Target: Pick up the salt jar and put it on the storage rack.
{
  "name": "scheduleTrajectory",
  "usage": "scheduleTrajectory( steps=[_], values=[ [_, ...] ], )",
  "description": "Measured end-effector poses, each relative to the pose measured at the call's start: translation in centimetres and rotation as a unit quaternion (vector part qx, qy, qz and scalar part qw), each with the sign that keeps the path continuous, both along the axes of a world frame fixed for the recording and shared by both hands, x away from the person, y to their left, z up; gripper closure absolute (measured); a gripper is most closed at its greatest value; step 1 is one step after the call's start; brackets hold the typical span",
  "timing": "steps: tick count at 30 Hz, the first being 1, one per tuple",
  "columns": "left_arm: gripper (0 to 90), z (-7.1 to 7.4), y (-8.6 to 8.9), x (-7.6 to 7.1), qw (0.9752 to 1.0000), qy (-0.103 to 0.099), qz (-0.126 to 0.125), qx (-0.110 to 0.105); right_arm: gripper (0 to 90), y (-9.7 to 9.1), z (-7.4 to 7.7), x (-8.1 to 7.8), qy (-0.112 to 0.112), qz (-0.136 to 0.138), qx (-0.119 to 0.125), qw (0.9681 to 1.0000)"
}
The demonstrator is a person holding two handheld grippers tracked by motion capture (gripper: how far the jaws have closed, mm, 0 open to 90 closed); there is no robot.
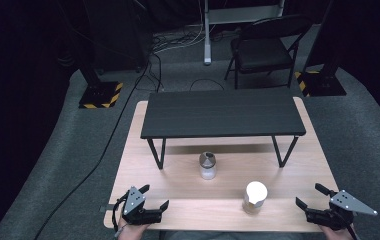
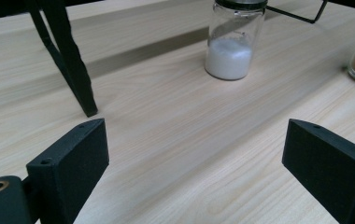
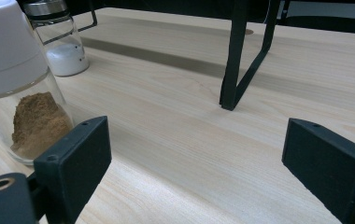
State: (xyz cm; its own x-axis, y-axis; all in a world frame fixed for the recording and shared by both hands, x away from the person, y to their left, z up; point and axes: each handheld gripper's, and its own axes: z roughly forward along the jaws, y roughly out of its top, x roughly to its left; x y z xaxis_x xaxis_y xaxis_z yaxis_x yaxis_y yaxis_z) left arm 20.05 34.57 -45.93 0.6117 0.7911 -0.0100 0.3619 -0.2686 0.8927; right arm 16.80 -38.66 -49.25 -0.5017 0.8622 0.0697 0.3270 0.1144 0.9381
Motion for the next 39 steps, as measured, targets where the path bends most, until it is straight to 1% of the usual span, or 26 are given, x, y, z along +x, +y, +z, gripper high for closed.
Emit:
scheduleTrajectory(
  steps=[7, 10, 13, 17, 18, 20, 25, 28, 30, 34, 37, 39],
  values=[
    [6.6, 0.0, -1.2, 1.0, 0.9999, -0.001, -0.011, 0.009, 6.6, 0.0, 0.0, 0.0, 0.000, 0.000, 0.000, 1.0000],
    [6.6, 0.0, -1.6, 1.4, 0.9999, 0.001, -0.014, 0.007, 6.6, 0.0, 0.0, 0.0, 0.001, 0.001, -0.001, 1.0000],
    [6.6, 0.0, -2.0, 1.6, 0.9998, -0.005, -0.016, 0.011, 6.6, 0.1, 0.0, 0.1, 0.002, 0.002, -0.001, 1.0000],
    [6.6, -0.1, -2.7, 2.2, 0.9997, -0.001, -0.023, 0.012, 6.7, 0.1, 0.0, 0.1, 0.002, 0.003, -0.002, 1.0000],
    [6.6, 0.0, -2.8, 2.3, 0.9995, 0.000, -0.026, 0.015, 6.7, 0.1, 0.0, 0.1, 0.002, 0.003, -0.002, 1.0000],
    [6.6, -0.1, -3.0, 2.5, 0.9995, -0.001, -0.027, 0.016, 6.6, 0.1, 0.0, 0.1, 0.002, 0.002, -0.002, 1.0000],
    [6.5, -0.1, -3.9, 3.4, 0.9991, 0.004, -0.037, 0.020, 6.6, 0.2, 0.0, 0.1, 0.003, 0.002, -0.002, 1.0000],
    [6.5, -0.1, -4.3, 3.8, 0.9990, 0.005, -0.041, 0.020, 6.7, 0.2, 0.1, 0.2, 0.005, 0.003, -0.002, 1.0000],
    [6.4, 0.0, -4.7, 4.1, 0.9987, 0.004, -0.046, 0.024, 6.6, 0.1, 0.1, 0.2, 0.005, 0.003, -0.002, 1.0000],
    [6.4, -0.1, -5.0, 4.7, 0.9988, 0.005, -0.043, 0.023, 6.6, 0.1, 0.1, 0.2, 0.005, 0.003, -0.002, 1.0000],
    [6.3, -0.2, -5.1, 5.1, 0.9990, 0.007, -0.041, 0.017, 6.7, 0.2, 0.1, 0.2, 0.005, 0.003, -0.002, 1.0000],
    [6.3, -0.2, -5.4, 5.3, 0.9990, 0.007, -0.041, 0.018, 6.7, 0.2, 0.1, 0.2, 0.005, 0.003, -0.002, 1.0000]
  ],
)
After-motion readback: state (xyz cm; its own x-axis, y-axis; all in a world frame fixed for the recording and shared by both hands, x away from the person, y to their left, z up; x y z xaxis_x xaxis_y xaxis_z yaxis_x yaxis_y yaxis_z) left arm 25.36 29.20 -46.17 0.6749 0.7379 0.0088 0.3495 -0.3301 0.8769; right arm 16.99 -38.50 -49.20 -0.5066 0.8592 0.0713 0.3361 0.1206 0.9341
